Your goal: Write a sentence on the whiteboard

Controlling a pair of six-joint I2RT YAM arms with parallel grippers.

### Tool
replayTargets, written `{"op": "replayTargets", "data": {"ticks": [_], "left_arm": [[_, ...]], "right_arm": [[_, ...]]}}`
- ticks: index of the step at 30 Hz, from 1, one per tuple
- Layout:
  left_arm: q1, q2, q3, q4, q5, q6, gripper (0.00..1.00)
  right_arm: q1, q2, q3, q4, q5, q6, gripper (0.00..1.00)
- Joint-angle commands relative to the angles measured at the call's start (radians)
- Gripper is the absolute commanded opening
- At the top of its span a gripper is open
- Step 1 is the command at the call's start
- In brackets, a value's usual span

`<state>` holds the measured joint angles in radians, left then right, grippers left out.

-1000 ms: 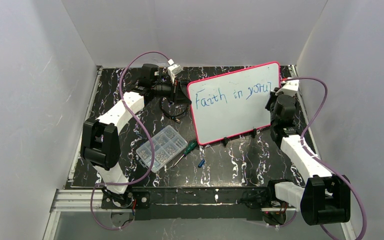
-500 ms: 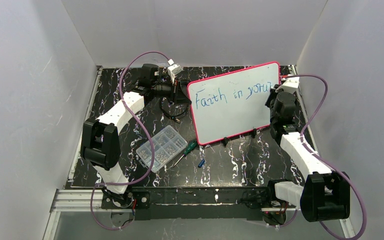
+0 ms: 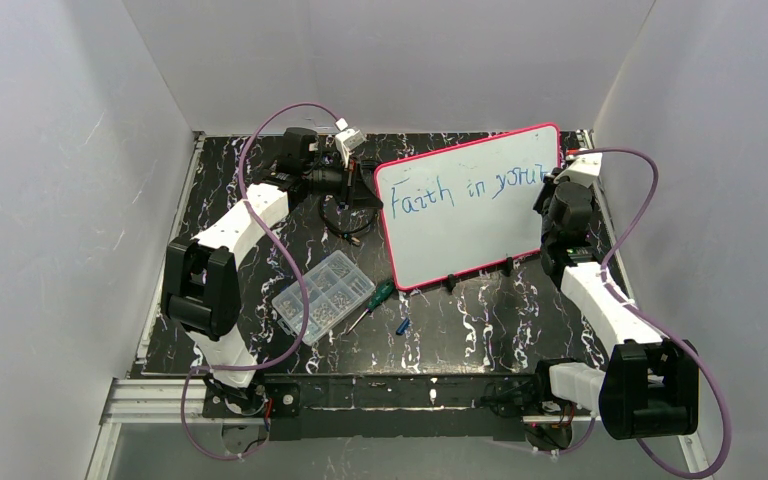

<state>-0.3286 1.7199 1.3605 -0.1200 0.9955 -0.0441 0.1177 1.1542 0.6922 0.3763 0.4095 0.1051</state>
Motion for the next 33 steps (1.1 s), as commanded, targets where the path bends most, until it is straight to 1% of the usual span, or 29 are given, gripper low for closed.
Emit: {"op": "replayTargets", "data": {"ticks": [1, 11, 18, 23, 26, 30, 33], "left_arm": [[-0.007, -0.064, 0.018, -0.022, 0.025, 0.026, 0.00], [-0.007, -0.062, 0.019, -0.024, 0.023, 0.021, 0.00], [-0.008, -0.067, 0.019, -0.032, 0.024, 0.024, 0.00], [-0.008, -0.069, 0.025, -0.052, 0.010, 0.035, 0.00], [-0.007, -0.073, 0.024, -0.058, -0.001, 0.036, 0.00], [-0.009, -0.066, 0.026, -0.062, -0.001, 0.037, 0.00], [-0.008, -0.068, 0.026, -0.063, -0.001, 0.036, 0.00]], "right_arm": [[-0.004, 0.000, 0.047, 0.039, -0.004, 0.002, 0.01], [-0.004, -0.060, 0.070, -0.032, 0.002, 0.003, 0.01], [-0.004, -0.141, 0.107, -0.166, -0.039, 0.022, 0.01], [-0.004, -0.188, 0.149, -0.298, -0.167, 0.046, 0.01], [-0.004, -0.216, 0.147, -0.337, -0.259, 0.074, 0.01], [-0.003, -0.247, 0.110, -0.325, -0.458, 0.156, 0.01], [0.005, -0.268, 0.050, -0.253, -0.620, 0.225, 0.01]]}}
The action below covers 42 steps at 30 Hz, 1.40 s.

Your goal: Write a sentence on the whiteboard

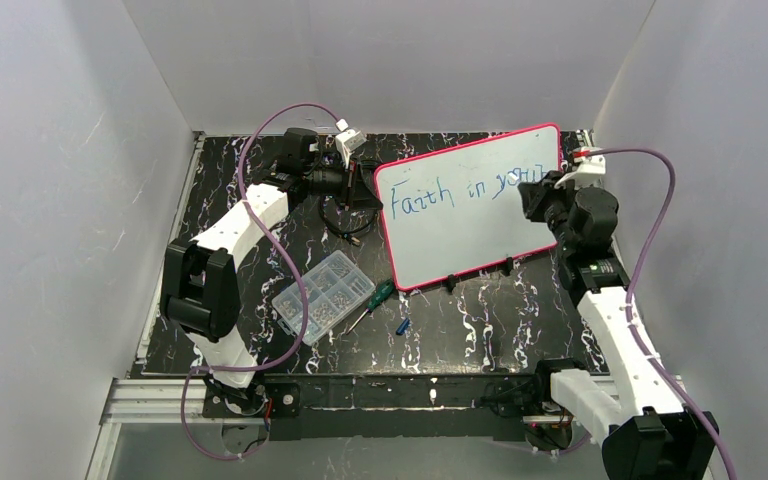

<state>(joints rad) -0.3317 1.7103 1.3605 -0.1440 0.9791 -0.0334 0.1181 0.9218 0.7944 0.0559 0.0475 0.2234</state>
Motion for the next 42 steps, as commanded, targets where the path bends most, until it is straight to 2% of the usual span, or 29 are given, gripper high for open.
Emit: {"op": "replayTargets", "data": {"ticks": [1, 5, 9, 13, 17, 42], "left_arm": [[-0.005, -0.059, 0.025, -0.039, 0.015, 0.026, 0.00], [-0.005, -0.059, 0.027, -0.037, 0.016, 0.025, 0.00], [-0.005, -0.054, 0.027, -0.031, 0.021, 0.018, 0.00], [-0.007, -0.049, 0.026, -0.028, 0.024, 0.014, 0.00], [-0.006, -0.052, 0.024, -0.026, 0.023, 0.013, 0.00], [-0.006, -0.045, 0.026, -0.025, 0.026, 0.012, 0.00]], "right_arm": [[0.011, -0.045, -0.078, 0.101, -0.303, 0.131, 0.01], [0.058, -0.083, -0.200, 0.237, -0.356, 0.241, 0.01], [0.190, -0.095, -0.255, 0.275, -0.248, 0.234, 0.01], [0.342, -0.035, -0.261, 0.322, -0.143, 0.214, 0.01], [0.427, 0.011, -0.274, 0.374, -0.080, 0.202, 0.01], [0.541, 0.063, -0.304, 0.306, 0.030, 0.183, 0.01]]}}
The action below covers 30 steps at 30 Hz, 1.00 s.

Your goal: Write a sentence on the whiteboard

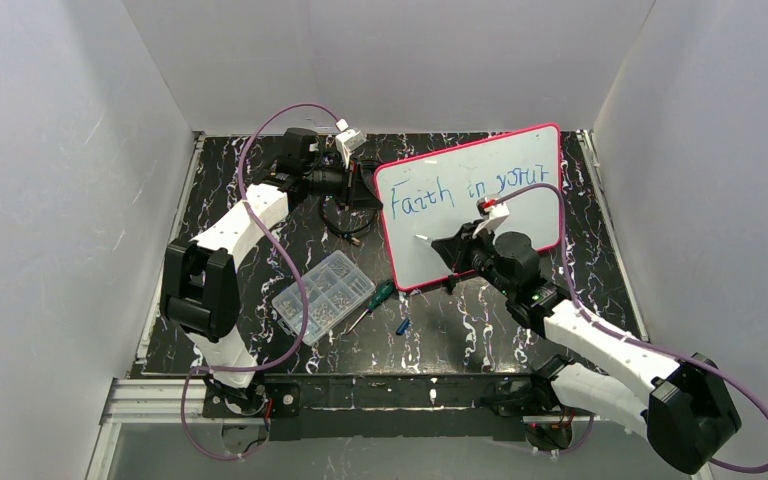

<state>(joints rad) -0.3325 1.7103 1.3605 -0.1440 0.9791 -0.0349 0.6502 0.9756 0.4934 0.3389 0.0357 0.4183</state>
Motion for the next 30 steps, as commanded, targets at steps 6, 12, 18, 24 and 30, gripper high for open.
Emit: {"op": "replayTargets", "data": {"ticks": [6, 12, 18, 24, 30], "left_arm": [[-0.006, -0.046, 0.025, -0.025, 0.027, 0.013, 0.00], [-0.006, -0.048, 0.025, -0.022, 0.030, 0.013, 0.00], [-0.005, -0.051, 0.025, -0.023, 0.032, 0.013, 0.00], [-0.006, -0.054, 0.025, -0.023, 0.032, 0.012, 0.00], [-0.006, -0.055, 0.025, -0.022, 0.030, 0.013, 0.00]], "right_arm": [[0.016, 0.026, -0.002, 0.020, 0.073, -0.018, 0.01], [0.029, 0.042, -0.004, 0.033, 0.095, -0.019, 0.01], [0.045, 0.072, 0.008, 0.036, 0.100, -0.030, 0.01], [0.063, 0.070, -0.006, 0.019, 0.133, -0.032, 0.01], [0.068, 0.023, -0.024, -0.041, 0.210, -0.040, 0.01]]}}
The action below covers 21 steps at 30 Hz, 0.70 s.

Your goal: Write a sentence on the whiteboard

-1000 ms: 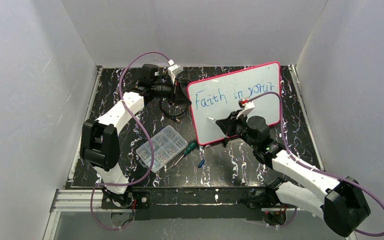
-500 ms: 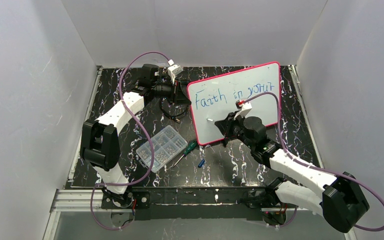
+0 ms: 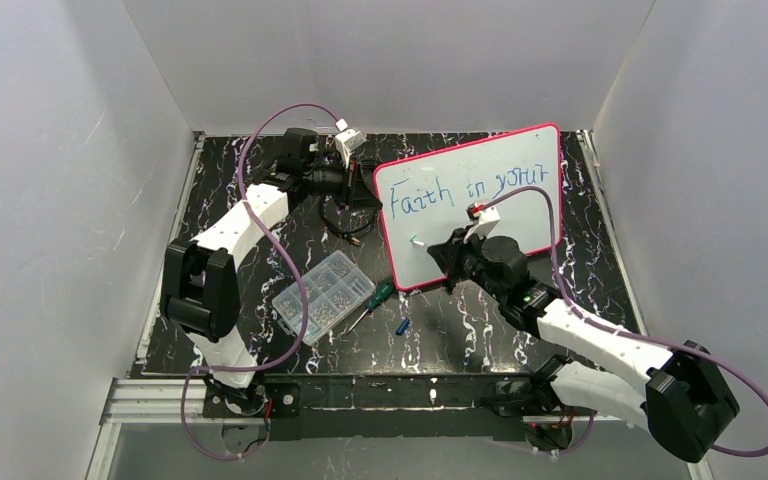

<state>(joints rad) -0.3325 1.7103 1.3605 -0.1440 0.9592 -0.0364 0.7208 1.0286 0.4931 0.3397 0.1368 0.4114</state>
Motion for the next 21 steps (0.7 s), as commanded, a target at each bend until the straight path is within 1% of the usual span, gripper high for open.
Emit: {"op": "replayTargets", "data": {"ticks": [1, 8, 14, 21], "left_arm": [[-0.005, -0.055, 0.025, -0.022, 0.050, 0.014, 0.00], [-0.006, -0.056, 0.026, -0.022, 0.052, 0.014, 0.00], [-0.006, -0.055, 0.025, -0.022, 0.052, 0.012, 0.00], [-0.005, -0.056, 0.026, -0.020, 0.052, 0.012, 0.00]], "right_arm": [[-0.001, -0.036, -0.024, -0.055, 0.115, -0.035, 0.01], [0.000, -0.050, -0.036, -0.084, 0.114, -0.039, 0.01], [0.011, -0.014, -0.030, -0.043, 0.071, -0.034, 0.01], [0.036, -0.001, -0.018, -0.010, 0.056, -0.031, 0.01]]}}
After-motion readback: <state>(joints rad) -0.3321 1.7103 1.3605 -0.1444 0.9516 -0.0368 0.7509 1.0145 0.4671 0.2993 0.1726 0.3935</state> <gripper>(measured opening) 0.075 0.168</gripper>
